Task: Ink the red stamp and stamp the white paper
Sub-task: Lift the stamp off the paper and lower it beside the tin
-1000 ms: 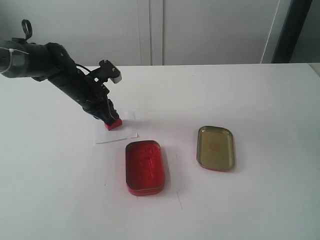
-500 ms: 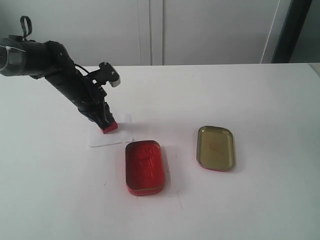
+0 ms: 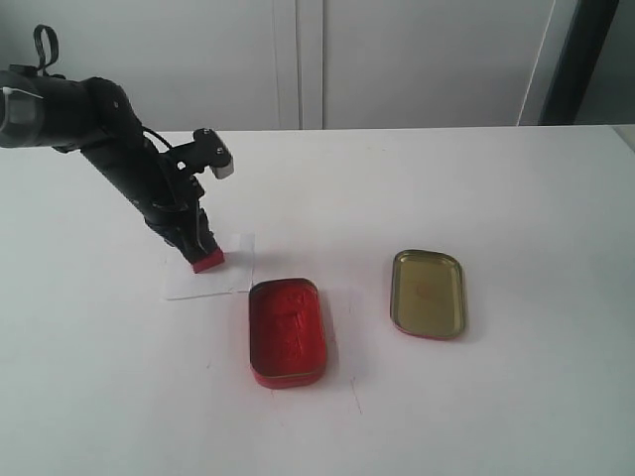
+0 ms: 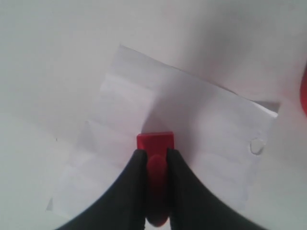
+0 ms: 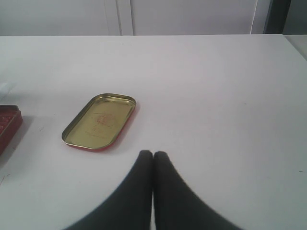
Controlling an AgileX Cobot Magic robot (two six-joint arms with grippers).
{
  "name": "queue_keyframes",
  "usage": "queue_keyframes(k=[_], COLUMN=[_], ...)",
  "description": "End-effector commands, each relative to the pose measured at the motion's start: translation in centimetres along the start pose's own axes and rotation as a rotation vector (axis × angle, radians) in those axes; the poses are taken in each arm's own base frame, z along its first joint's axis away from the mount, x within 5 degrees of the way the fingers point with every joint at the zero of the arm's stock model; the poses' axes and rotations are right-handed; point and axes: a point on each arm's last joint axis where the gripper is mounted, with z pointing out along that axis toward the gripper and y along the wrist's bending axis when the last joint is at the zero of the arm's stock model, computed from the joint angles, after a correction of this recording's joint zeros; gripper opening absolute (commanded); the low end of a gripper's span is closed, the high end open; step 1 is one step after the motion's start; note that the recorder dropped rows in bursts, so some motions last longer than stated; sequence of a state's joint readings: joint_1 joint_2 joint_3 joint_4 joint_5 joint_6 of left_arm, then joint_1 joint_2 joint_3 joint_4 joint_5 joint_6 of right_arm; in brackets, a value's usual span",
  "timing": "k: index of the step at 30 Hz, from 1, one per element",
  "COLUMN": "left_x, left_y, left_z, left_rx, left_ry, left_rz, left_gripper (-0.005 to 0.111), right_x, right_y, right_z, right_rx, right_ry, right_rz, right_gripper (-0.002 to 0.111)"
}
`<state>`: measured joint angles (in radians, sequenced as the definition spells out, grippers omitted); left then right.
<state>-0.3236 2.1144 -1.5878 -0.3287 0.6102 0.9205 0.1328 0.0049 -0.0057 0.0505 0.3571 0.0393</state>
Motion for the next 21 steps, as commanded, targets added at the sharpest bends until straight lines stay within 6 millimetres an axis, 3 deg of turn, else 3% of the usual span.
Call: queue_keyframes(k=[1,21], left_x=[-0.2,-2.0], left_y=[-0.5,-0.5], left_z=[-0.3,-3.5], left_rx=[0.044,-0.009], left_ry=[-0.018,-0.088], left_rz=[-0.017,0.015], left_gripper=[0.000,0.000], right_x=[0.0,0.0], right_y=[0.0,0.0], right_z=[0.0,0.0], right_rx=[0.004,0.004], right_ry=[-0.014,-0.014], right_rz=[0.001,0.001], right_gripper=[0.000,0.000])
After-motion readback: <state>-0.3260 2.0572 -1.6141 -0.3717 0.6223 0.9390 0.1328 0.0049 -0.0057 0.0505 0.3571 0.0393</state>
